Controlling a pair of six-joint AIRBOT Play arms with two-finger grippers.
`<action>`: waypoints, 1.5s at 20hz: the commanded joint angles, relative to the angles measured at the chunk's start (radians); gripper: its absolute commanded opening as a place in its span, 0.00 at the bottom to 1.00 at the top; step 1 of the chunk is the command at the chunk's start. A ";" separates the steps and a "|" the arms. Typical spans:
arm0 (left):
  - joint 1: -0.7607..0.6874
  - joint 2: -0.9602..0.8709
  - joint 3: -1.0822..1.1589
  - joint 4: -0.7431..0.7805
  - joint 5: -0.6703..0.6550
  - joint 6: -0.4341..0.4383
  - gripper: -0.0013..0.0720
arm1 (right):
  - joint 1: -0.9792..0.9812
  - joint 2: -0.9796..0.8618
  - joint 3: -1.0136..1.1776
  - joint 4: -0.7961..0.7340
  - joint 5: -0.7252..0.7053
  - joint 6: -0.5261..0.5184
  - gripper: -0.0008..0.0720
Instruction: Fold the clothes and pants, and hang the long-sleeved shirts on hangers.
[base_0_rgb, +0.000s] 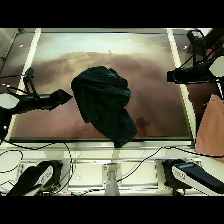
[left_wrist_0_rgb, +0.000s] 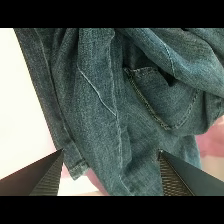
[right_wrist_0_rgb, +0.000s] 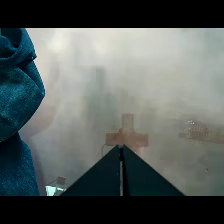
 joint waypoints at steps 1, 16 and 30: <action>0.001 0.000 0.000 0.000 0.002 0.000 0.88 | 0.000 0.000 0.000 0.000 0.000 0.000 0.09; -0.056 -0.158 -0.002 0.023 -0.097 0.132 0.65 | 0.000 0.000 0.000 0.000 0.000 0.000 0.09; -0.803 -0.200 -0.242 -0.031 0.354 0.031 0.98 | 0.000 0.000 0.000 0.001 0.000 0.000 0.09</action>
